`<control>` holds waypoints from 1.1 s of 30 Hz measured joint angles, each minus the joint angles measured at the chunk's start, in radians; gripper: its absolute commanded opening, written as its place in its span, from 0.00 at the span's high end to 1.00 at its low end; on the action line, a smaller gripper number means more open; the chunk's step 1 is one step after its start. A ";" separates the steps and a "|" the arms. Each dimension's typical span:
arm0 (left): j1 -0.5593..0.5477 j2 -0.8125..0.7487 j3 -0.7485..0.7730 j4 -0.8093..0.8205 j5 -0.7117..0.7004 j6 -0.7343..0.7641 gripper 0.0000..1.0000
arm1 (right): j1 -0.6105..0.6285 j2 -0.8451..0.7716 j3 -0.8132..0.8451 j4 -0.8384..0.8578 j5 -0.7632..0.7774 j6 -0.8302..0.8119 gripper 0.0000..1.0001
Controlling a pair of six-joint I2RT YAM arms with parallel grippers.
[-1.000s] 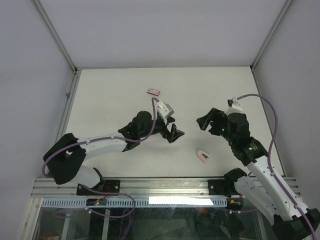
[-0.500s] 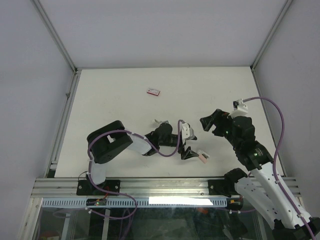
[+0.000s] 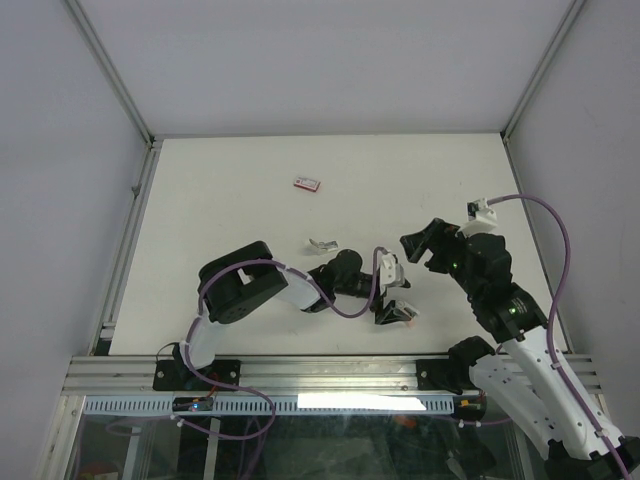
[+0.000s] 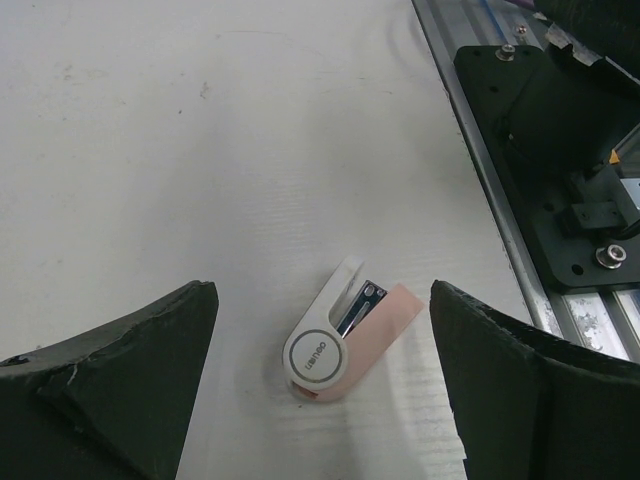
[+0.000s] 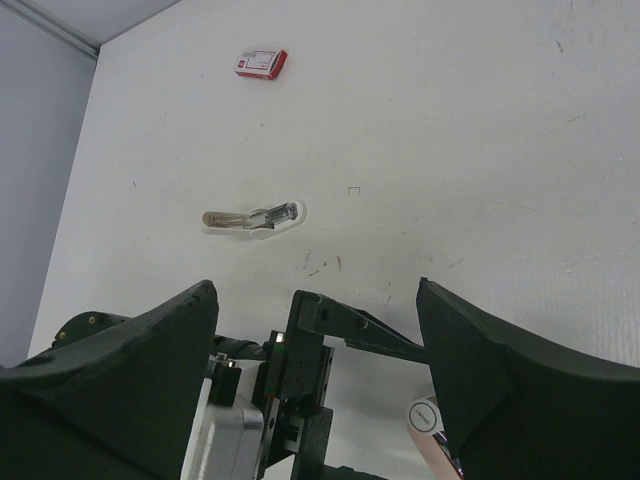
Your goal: Load the staples into the stapler
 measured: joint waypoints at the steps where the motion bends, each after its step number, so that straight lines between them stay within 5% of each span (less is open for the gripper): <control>1: -0.004 0.006 0.002 -0.003 0.003 0.000 0.11 | 0.000 -0.001 0.000 0.000 0.000 0.000 0.16; 13: -0.054 0.010 -0.048 -0.068 0.011 0.001 0.23 | 0.000 -0.010 -0.011 0.004 -0.002 0.004 0.16; 26: -0.105 -0.004 -0.089 -0.037 -0.141 0.085 0.41 | 0.000 -0.005 -0.014 0.005 -0.006 0.008 0.17; 33: -0.127 -0.004 -0.074 -0.058 -0.171 0.133 0.40 | 0.000 0.000 -0.026 0.014 -0.006 0.008 0.17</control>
